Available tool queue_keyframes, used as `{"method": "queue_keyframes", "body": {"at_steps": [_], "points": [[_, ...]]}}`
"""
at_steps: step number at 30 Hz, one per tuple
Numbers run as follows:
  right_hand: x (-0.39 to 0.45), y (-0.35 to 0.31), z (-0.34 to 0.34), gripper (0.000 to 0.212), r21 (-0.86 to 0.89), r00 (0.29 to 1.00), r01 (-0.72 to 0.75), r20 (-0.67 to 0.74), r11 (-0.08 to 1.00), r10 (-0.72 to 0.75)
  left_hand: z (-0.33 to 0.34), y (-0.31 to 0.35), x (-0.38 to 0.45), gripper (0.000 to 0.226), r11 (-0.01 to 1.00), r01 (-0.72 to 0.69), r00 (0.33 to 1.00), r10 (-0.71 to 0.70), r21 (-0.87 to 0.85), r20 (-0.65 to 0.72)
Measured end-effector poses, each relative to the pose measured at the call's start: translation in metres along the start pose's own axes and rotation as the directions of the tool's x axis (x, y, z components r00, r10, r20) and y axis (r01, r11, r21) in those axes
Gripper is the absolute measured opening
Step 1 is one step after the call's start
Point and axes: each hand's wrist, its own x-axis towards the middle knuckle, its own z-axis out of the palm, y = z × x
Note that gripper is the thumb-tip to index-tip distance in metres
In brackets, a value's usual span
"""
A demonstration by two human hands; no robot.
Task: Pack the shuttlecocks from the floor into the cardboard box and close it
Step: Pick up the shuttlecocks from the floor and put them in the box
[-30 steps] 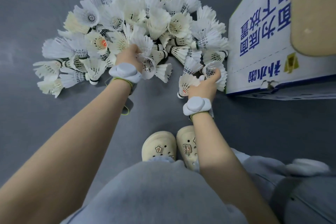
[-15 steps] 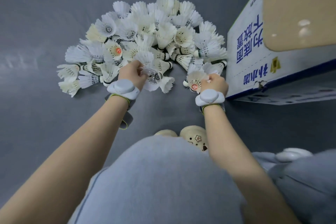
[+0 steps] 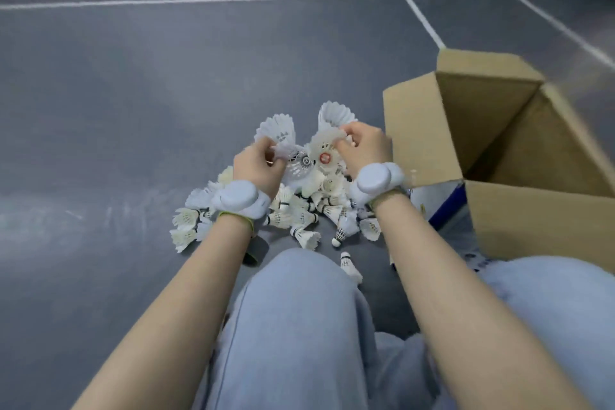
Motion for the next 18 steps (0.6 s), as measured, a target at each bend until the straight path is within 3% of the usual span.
{"method": "queue_keyframes", "body": {"at_steps": [7, 12, 18], "points": [[0.006, -0.04, -0.103, 0.012, 0.004, 0.971, 0.174, -0.165, 0.985, -0.171, -0.025, 0.099, -0.003, 0.011, 0.98, -0.153, 0.985, 0.141, -0.13, -0.097], [-0.007, -0.013, -0.137, 0.01, 0.096, 0.958, 0.08, -0.283, 0.992, -0.05, 0.001, 0.143, -0.003, 0.014, 0.962, -0.184, 0.983, 0.175, -0.201, -0.065], [0.005, 0.03, -0.191, 0.015, -0.105, 0.932, 0.031, -0.356, 0.994, -0.066, 0.074, 0.186, -0.003, 0.014, 0.934, -0.219, 0.972, 0.235, -0.282, 0.025]]}}
